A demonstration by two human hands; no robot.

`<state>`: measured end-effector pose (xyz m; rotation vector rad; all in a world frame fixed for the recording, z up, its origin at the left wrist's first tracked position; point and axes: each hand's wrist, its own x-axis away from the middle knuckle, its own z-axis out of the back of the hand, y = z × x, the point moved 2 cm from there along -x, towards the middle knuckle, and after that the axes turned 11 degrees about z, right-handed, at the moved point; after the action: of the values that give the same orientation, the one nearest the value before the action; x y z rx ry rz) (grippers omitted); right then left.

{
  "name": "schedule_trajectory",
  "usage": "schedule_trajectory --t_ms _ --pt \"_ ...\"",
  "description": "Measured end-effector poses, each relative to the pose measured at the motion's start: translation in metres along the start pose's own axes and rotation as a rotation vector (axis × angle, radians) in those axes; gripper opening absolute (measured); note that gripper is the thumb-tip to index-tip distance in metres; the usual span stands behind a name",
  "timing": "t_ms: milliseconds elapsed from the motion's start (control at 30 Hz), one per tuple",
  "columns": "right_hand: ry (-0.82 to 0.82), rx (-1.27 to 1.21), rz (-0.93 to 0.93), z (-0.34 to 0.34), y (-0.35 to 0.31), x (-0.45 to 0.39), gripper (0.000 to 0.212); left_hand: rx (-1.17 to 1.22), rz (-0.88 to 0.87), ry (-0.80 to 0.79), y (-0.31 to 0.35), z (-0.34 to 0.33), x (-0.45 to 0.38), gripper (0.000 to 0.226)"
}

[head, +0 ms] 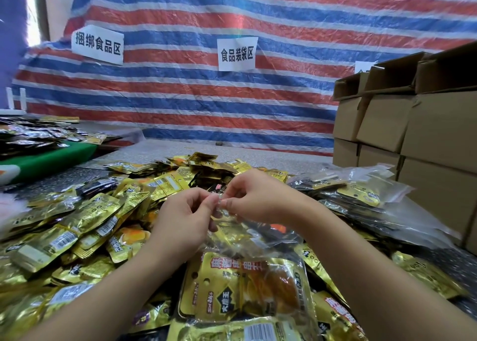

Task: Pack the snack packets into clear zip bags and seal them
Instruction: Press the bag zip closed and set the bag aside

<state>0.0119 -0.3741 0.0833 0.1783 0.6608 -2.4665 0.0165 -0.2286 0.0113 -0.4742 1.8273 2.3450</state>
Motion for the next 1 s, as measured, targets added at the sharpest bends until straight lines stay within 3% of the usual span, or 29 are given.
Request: schedule_trajectory --t_ms 400,733,1000 --pt "0.009 -0.032 -0.013 -0.0004 -0.0013 0.0008 0.016 -0.009 0.002 0.006 0.0013 -0.0022 0.0021 0.026" --pt "-0.004 -0.031 -0.016 0.0008 0.0004 0.0007 0.014 0.102 0.109 -0.062 0.0034 -0.0016 0.0029 0.018" --pt "0.009 -0.001 -0.034 0.0008 0.0011 -0.0007 0.019 0.05 0.021 -0.026 0.0065 -0.0013 0.0041 0.021"
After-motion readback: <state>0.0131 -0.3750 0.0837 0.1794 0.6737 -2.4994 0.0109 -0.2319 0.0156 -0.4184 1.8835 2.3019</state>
